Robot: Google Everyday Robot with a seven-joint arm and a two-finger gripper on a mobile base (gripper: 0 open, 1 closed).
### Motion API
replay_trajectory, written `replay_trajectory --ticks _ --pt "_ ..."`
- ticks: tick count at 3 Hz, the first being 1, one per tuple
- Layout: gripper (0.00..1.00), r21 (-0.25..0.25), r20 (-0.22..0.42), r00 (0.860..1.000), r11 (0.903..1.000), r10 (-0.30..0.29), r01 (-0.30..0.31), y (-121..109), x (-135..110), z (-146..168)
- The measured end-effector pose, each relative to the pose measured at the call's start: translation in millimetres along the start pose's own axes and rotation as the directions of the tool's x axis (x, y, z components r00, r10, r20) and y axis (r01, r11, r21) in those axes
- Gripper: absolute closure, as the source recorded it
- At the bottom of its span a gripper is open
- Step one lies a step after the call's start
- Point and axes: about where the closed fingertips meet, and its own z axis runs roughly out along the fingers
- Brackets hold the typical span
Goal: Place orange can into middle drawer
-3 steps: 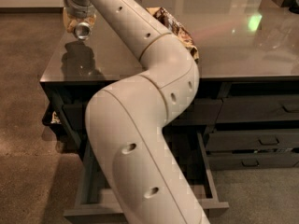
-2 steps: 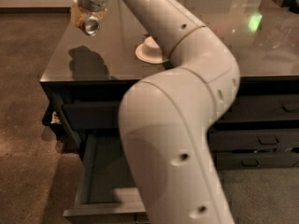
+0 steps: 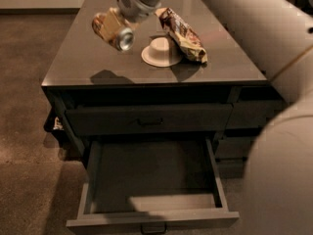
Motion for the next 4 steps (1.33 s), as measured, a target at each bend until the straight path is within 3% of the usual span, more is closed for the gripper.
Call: replay_trajectory --ticks 1,3,4 --pt "1.00 0.002 -0.059 0.998 0.9998 0.018 -0.018 -10 36 10" --pt "1.00 -0.023 -0.060 0.998 0.9997 -0.001 0.000 -9 30 17" --pt "1.00 -0.086 -0.013 0.997 0.9935 -0.076 0.074 11 40 0"
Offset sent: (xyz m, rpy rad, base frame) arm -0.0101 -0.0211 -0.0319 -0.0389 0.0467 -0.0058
